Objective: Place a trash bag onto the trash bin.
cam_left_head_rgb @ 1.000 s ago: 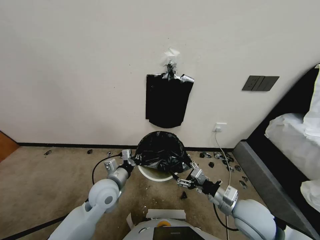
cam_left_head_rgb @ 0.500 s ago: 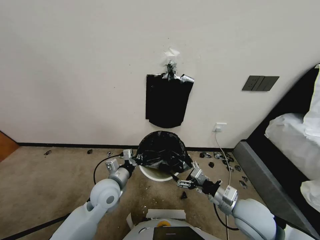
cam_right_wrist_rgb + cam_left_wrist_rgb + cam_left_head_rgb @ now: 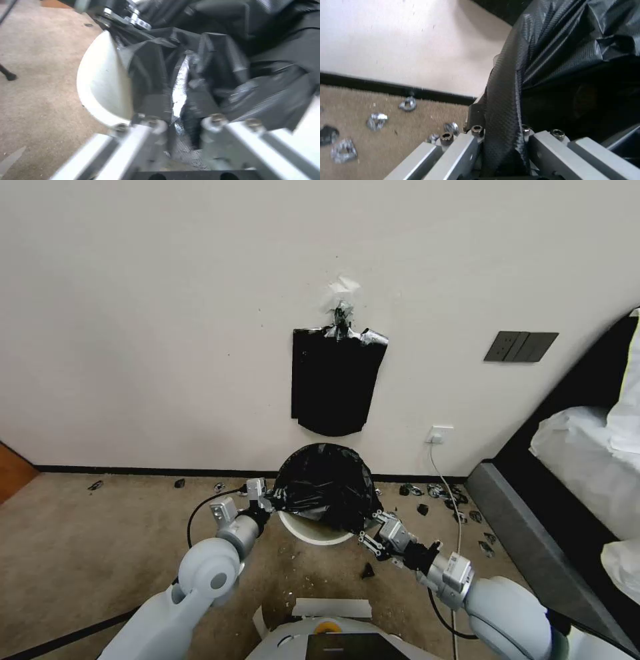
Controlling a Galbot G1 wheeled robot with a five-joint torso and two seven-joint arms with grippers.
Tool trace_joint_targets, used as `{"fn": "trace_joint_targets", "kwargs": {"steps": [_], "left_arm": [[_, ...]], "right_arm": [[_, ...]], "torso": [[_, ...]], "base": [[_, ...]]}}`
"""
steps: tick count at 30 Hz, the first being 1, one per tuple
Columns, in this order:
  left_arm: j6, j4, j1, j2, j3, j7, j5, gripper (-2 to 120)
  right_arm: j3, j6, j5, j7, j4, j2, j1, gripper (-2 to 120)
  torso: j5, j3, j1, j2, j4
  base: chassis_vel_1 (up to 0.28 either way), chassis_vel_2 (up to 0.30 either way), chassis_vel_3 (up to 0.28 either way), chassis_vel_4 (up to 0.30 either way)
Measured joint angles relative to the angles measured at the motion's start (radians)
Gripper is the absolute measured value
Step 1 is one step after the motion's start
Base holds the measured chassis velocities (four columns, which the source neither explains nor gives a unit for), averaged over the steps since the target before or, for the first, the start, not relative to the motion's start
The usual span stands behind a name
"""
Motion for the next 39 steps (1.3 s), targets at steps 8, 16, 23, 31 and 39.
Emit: {"fn": "trace_joint_targets", "kwargs": {"steps": [8,16,23,31,39], "left_arm": [[0.034,-0.022,-0.015,-0.018,0.000,-0.110,-0.146,1],[0.058,-0.056,-0.017,-0.030,0.001,-0.207,-0.254,1],[0.078,-0.090,0.001,-0.038,-0.001,-0.251,-0.296,1],[0.054,-0.116,0.048,-0.082,0.021,-0.258,-0.272,1],[0.057,-0.115,0.057,-0.083,0.024,-0.268,-0.261,1]], "right_arm": [[-0.070,0.244,-0.192,-0.102,-0.096,0.020,0.011,0],[-0.092,0.400,-0.319,-0.218,-0.195,0.032,0.019,0],[-0.125,0.423,-0.389,-0.215,-0.304,0.063,0.080,0],[-0.164,0.377,-0.363,-0.194,-0.348,0.102,0.097,0],[-0.168,0.343,-0.388,-0.141,-0.419,0.119,0.094,0]], "torso": [[0.0003,0.000,0.000,0.000,0.0000],[0.0002,0.000,0.000,0.000,-0.0001],[0.0003,0.000,0.000,0.000,0.0000],[-0.0001,0.000,0.000,0.000,0.0000],[0.0002,0.000,0.000,0.000,0.0000]], "base": [[0.000,0.000,0.000,0.000],[0.000,0.000,0.000,0.000],[0.000,0.000,0.000,0.000],[0.000,0.000,0.000,0.000],[0.000,0.000,0.000,0.000]]}}
